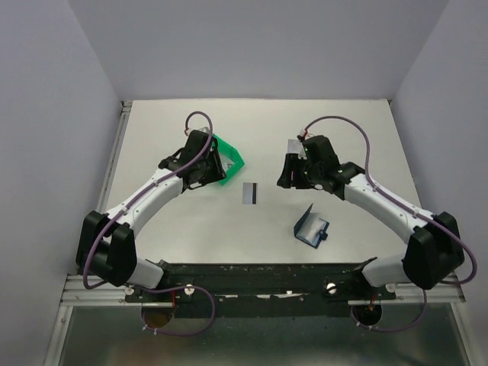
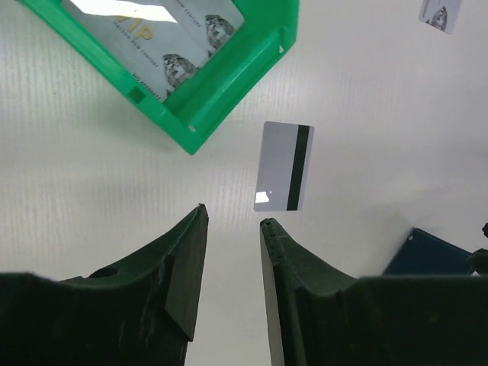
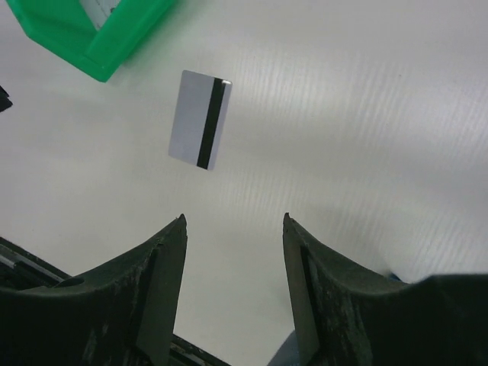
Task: Put the credit cards into the card holder
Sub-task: Move the credit card to the corner of the board.
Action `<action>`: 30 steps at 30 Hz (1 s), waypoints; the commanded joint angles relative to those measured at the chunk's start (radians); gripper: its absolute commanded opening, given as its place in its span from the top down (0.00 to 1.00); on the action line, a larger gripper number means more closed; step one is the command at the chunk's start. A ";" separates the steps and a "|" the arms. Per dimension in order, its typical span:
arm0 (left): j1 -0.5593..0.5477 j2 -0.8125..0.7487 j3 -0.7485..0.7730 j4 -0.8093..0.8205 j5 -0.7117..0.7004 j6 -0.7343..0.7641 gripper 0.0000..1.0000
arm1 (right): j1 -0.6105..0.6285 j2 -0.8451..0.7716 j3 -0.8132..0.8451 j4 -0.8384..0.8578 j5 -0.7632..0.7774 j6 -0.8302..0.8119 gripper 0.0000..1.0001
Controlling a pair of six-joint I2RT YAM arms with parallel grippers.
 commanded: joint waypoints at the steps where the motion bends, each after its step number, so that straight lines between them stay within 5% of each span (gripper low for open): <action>1: 0.035 -0.067 -0.051 0.024 0.021 -0.041 0.53 | 0.004 0.166 0.128 0.087 -0.119 -0.057 0.38; 14: 0.034 -0.212 -0.249 0.072 0.096 -0.055 0.60 | 0.004 0.679 0.483 0.086 -0.297 -0.084 0.64; 30: 0.034 -0.289 -0.286 0.055 0.098 -0.040 0.60 | 0.016 0.796 0.468 0.064 -0.398 -0.139 0.65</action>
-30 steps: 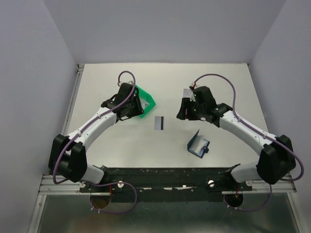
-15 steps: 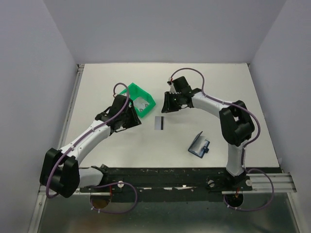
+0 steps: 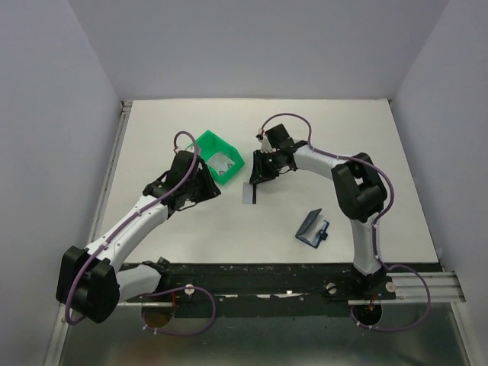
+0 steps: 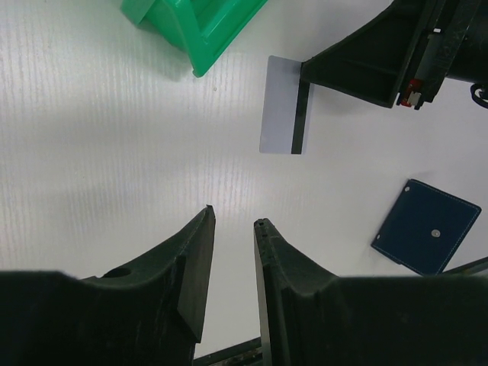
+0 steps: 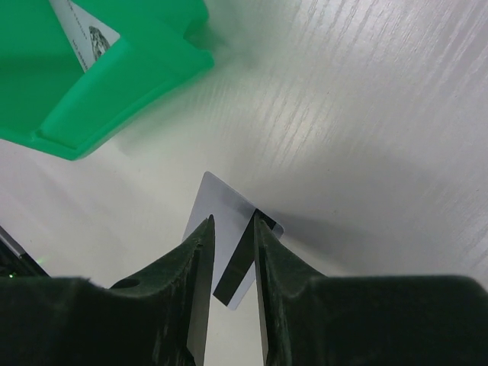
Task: Put the credit cards into the card holder
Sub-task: Move the credit card to the corner of the board.
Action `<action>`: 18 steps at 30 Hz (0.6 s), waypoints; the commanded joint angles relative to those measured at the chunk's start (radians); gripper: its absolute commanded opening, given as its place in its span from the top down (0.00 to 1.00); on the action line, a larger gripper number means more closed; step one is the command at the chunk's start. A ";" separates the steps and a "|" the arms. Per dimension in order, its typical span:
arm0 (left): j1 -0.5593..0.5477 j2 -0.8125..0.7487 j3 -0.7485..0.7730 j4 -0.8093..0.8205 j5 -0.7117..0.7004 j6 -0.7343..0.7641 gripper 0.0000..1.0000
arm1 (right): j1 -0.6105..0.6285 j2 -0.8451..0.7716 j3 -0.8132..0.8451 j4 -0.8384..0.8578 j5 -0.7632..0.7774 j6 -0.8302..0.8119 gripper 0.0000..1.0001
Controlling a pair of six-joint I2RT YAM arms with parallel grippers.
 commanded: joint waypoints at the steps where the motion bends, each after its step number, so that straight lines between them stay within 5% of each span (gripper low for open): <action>1: 0.000 -0.021 -0.023 0.010 0.022 0.005 0.60 | 0.020 0.006 -0.047 -0.028 -0.053 -0.059 0.65; 18: 0.000 -0.066 -0.091 0.005 0.035 0.014 0.60 | 0.164 -0.164 -0.423 -0.016 0.026 -0.130 0.65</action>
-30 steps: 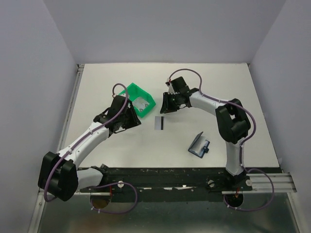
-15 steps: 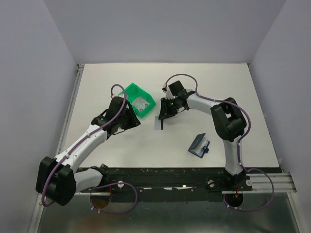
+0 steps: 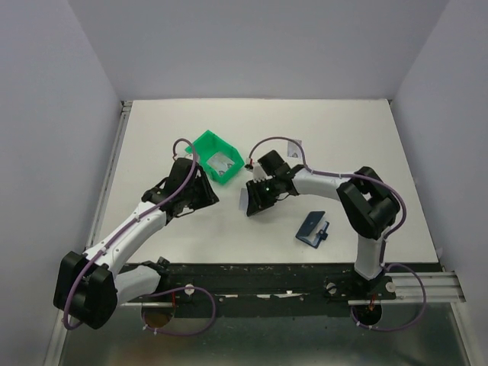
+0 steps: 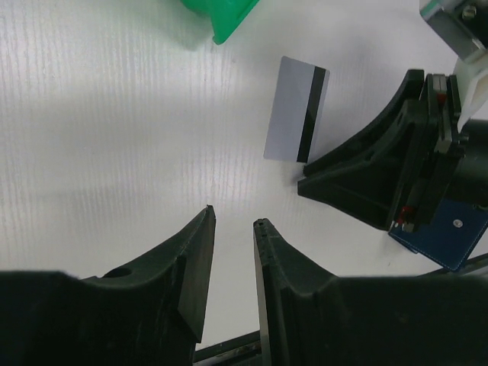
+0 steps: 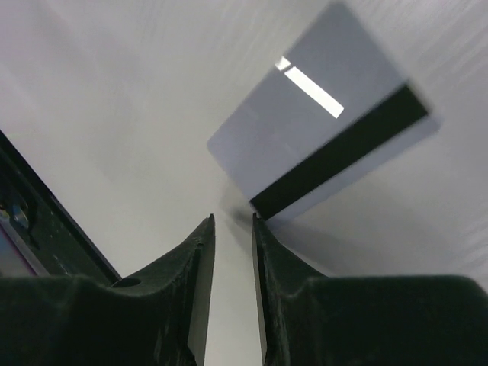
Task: Put the credit cards into the card holder
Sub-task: Move the credit card to the corner of the board.
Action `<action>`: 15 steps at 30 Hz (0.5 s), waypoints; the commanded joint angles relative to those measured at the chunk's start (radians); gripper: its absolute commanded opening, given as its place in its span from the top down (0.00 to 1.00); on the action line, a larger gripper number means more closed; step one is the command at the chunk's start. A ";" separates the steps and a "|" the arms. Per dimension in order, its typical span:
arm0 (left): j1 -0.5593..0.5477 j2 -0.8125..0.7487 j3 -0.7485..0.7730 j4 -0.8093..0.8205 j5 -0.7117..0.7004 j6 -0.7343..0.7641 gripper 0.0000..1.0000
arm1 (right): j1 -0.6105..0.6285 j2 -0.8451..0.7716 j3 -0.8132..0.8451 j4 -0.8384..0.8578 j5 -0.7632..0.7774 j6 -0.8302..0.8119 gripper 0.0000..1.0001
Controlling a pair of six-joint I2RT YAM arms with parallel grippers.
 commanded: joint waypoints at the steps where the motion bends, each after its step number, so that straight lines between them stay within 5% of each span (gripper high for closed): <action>1: 0.000 -0.024 -0.023 0.009 0.030 0.014 0.60 | 0.029 -0.028 -0.189 -0.062 0.104 -0.011 0.65; 8: -0.002 -0.010 -0.024 0.014 0.042 0.030 0.60 | 0.041 -0.249 -0.406 0.041 0.105 0.072 0.66; 15: -0.002 -0.013 -0.004 0.004 0.042 0.040 0.60 | 0.039 -0.216 -0.102 -0.022 0.217 0.067 0.60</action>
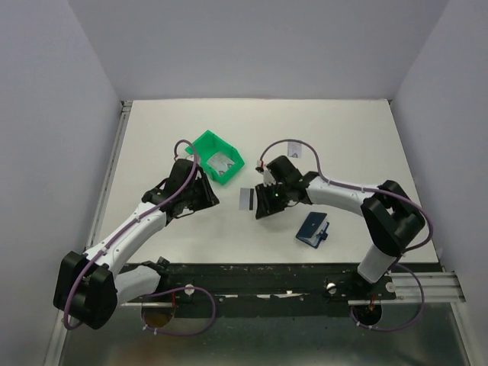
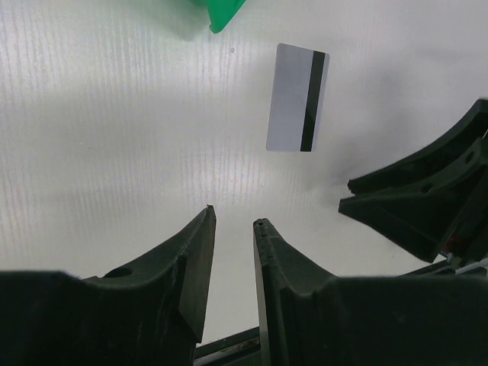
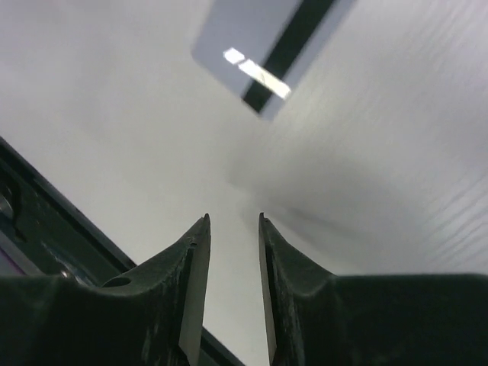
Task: Put the credit cards into the card holder
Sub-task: Move the credit card to the corner of the board.
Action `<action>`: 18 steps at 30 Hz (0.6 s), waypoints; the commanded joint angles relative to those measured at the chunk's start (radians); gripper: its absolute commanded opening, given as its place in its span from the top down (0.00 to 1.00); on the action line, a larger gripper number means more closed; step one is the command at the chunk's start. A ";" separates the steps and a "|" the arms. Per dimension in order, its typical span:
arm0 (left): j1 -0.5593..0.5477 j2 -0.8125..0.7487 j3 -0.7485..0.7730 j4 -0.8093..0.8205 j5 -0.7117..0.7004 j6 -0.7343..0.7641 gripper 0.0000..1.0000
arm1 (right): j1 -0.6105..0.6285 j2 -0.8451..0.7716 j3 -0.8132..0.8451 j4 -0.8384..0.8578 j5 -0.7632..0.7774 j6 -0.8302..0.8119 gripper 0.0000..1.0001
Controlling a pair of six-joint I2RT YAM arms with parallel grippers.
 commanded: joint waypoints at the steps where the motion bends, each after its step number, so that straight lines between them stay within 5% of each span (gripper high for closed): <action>1: -0.002 -0.013 0.014 -0.001 0.018 0.019 0.60 | 0.005 0.109 0.243 -0.038 0.124 -0.008 0.59; 9: 0.000 -0.065 -0.015 -0.019 0.005 0.008 0.60 | -0.007 0.414 0.583 -0.132 0.118 -0.031 0.59; 18: 0.000 -0.069 -0.037 -0.014 0.001 0.013 0.60 | -0.014 0.491 0.598 -0.123 0.076 -0.017 0.62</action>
